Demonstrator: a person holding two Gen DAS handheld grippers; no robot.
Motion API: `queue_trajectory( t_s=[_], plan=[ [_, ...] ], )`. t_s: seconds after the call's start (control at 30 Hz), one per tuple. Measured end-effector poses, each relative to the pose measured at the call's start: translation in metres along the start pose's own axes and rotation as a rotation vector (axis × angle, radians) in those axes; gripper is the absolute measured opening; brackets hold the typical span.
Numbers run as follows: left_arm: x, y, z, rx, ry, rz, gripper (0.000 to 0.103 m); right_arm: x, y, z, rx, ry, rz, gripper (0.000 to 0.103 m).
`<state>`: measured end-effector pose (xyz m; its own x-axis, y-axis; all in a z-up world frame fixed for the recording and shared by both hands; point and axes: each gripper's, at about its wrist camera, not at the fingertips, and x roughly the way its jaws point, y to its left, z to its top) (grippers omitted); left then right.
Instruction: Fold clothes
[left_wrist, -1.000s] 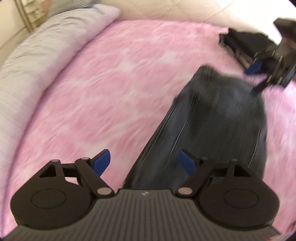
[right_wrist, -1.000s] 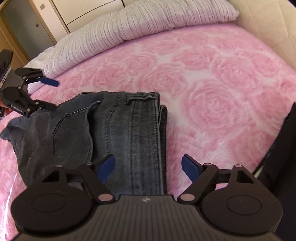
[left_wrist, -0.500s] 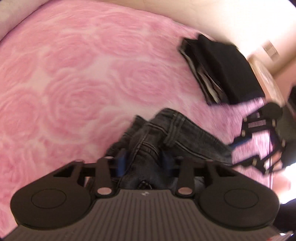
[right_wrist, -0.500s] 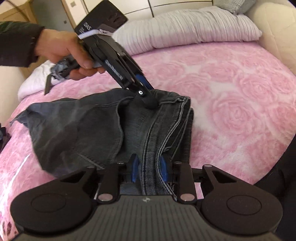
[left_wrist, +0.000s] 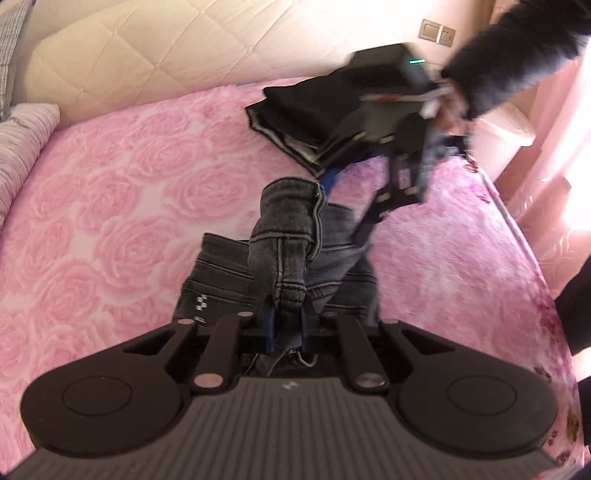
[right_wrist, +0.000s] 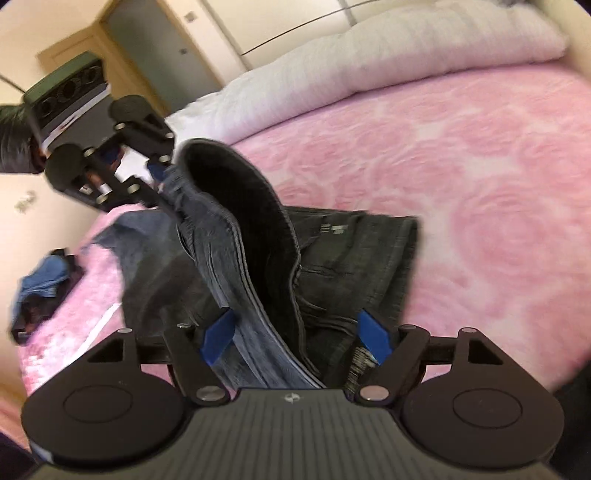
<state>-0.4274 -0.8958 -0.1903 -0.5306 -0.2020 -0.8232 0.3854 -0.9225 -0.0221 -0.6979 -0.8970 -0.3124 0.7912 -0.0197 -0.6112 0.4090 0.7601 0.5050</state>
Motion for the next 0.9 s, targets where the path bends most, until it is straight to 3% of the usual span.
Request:
queue_trajectory(
  t_s=[0.2, 0.27, 0.33, 0.37, 0.5, 0.6, 0.73, 0.9],
  plan=[
    [-0.011, -0.016, -0.016, 0.010, 0.021, -0.003, 0.009, 0.040, -0.018, 0.008, 0.079, 0.144, 0.239, 0.077],
    [-0.010, -0.013, -0.020, 0.000, 0.023, 0.014, 0.009, 0.050, -0.017, 0.002, 0.095, 0.221, 0.251, 0.073],
    [-0.004, -0.009, -0.021, 0.003, 0.027, 0.031, 0.009, 0.053, -0.015, -0.004, 0.099, 0.270, 0.225, 0.056],
    [0.001, -0.007, -0.020, 0.010, 0.032, 0.044, 0.009, 0.052, -0.014, -0.006, 0.094, 0.281, 0.193, 0.030],
    [0.034, 0.019, -0.008, -0.027, 0.043, 0.143, 0.010, 0.027, -0.016, -0.002, 0.179, 0.246, 0.148, 0.013],
    [0.063, 0.045, 0.004, -0.107, 0.043, 0.210, 0.013, 0.014, -0.016, 0.000, 0.233, 0.216, 0.100, 0.013],
    [0.112, 0.063, 0.016, -0.161, 0.098, 0.226, 0.014, 0.022, -0.018, -0.010, 0.280, 0.239, 0.044, 0.013],
    [0.137, 0.065, 0.005, -0.252, 0.108, 0.282, 0.035, 0.018, -0.033, -0.020, 0.401, 0.206, 0.055, 0.013]
  ],
)
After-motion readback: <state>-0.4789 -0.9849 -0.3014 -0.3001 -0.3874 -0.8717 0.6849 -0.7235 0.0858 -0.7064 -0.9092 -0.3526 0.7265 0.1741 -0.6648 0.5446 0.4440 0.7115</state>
